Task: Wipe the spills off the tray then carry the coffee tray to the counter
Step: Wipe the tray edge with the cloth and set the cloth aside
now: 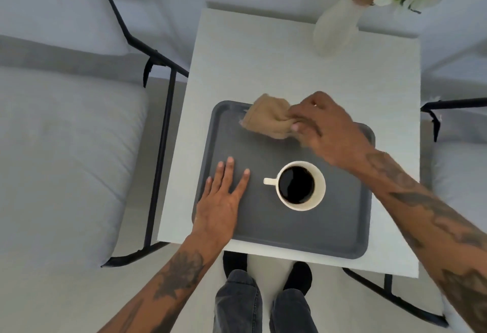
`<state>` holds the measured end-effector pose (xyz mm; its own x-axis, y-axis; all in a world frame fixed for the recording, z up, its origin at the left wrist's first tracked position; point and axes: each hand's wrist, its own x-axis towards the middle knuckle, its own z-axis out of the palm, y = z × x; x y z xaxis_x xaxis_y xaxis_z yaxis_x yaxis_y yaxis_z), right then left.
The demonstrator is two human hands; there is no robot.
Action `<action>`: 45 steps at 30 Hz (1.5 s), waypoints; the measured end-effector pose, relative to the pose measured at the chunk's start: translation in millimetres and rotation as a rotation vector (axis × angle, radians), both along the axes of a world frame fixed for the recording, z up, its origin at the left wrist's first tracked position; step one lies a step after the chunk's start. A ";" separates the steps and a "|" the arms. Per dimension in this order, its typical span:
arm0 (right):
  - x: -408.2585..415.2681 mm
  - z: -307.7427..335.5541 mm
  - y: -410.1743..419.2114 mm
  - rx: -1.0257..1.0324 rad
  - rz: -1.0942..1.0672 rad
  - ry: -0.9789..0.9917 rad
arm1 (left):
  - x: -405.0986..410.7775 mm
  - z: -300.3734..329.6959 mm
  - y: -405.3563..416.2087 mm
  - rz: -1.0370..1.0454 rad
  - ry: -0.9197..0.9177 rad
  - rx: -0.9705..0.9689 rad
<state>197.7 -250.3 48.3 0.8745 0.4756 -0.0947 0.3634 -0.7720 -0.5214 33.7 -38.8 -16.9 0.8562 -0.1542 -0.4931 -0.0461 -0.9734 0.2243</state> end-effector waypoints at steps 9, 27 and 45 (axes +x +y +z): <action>5.3 -54.7 110.5 -0.212 0.347 0.004 | 3.1 5.2 -2.9 0.019 0.049 -0.014; 5.2 25.9 -145.5 -0.158 -0.516 0.414 | 6.8 6.2 6.0 0.049 0.083 -0.078; -147.7 -26.2 -151.8 -0.253 -0.575 -0.162 | 3.4 -1.9 5.0 0.018 -0.014 -0.067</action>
